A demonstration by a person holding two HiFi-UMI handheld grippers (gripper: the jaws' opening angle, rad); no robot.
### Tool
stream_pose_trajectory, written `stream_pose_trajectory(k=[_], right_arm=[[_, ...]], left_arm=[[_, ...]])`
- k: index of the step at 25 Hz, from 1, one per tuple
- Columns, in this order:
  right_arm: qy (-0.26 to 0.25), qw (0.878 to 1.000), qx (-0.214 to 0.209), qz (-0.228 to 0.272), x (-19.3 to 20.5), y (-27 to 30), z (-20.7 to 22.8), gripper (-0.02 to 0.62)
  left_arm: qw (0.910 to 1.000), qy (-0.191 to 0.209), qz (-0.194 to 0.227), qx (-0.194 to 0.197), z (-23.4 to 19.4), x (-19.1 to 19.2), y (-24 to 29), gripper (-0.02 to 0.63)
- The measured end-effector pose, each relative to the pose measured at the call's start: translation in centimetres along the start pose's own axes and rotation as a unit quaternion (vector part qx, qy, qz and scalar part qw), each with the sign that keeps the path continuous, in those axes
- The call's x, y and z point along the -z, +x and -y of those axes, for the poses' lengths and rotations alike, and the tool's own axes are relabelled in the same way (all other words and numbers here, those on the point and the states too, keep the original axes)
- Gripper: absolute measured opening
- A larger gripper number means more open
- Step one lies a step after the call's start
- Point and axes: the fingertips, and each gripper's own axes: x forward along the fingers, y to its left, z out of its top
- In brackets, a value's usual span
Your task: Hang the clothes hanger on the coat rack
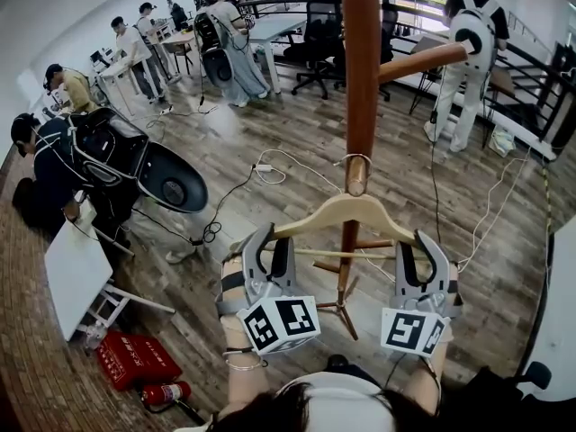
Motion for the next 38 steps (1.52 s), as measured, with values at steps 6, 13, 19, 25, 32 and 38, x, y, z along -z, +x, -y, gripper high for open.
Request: stream_pose_trajectory(k=[6, 13, 19, 25, 32, 38], right_arm=[[0.006, 1.000, 0.002, -0.001, 0.45, 0.00, -0.12, 0.120], [0.017, 1.000, 0.009, -0.004, 0.42, 0.12, -0.06, 0.120], [0.022, 1.000, 0.007, -0.006, 0.58, 0.28, -0.11, 0.120], [0.039, 0.999, -0.001, 0.002, 0.39, 0.23, -0.20, 0.126], [0.044, 0.999, -0.005, 0.006, 0.15, 0.16, -0.29, 0.129], [0.051, 0.999, -0.007, 0.012, -0.10, 0.11, -0.32, 0.135]], left_arm=[[0.9998, -0.010, 0.013, -0.008, 0.00, -0.34, 0.15, 0.123], [0.9997, -0.005, 0.020, -0.015, 0.13, -0.21, 0.79, 0.124], [0.9993, -0.024, 0.026, -0.011, -0.05, -0.60, 1.05, 0.124], [0.9988, -0.037, 0.029, -0.007, -0.15, -0.54, 1.01, 0.124], [0.9984, -0.046, 0.032, -0.005, -0.20, -0.53, 0.99, 0.129], [0.9984, -0.048, 0.028, -0.006, -0.51, -0.24, 0.59, 0.132]])
